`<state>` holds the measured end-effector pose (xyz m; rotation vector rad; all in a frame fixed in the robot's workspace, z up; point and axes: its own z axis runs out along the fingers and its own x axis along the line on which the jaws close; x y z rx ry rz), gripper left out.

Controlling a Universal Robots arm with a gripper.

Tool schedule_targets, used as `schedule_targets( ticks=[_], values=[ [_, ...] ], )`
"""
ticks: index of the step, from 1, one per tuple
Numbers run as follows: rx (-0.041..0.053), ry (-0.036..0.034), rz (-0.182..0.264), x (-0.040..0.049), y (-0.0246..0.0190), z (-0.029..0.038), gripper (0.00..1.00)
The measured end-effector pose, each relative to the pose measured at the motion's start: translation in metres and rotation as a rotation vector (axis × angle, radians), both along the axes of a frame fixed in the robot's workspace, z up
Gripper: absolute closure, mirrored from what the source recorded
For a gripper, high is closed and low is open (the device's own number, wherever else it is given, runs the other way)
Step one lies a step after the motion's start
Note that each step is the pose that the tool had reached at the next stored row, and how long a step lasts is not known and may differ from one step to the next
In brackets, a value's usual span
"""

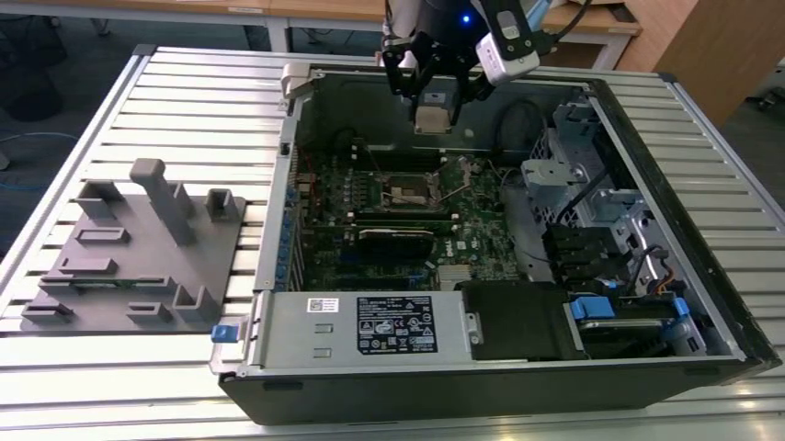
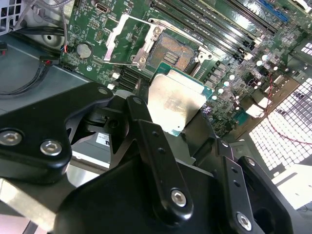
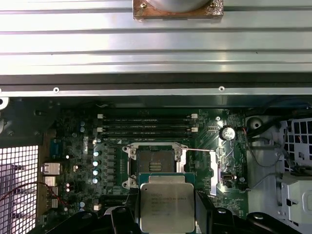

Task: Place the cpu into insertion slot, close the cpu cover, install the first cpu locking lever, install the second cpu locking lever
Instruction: 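Place the cpu into insertion slot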

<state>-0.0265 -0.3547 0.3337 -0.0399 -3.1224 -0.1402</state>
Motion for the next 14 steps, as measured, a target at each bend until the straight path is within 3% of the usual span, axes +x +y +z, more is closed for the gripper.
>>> schedule_targets(
  ticks=[14],
  values=[
    [0.0000, 0.0000, 0.000, 0.0000, 0.0000, -0.0069, 0.46]
  ],
)
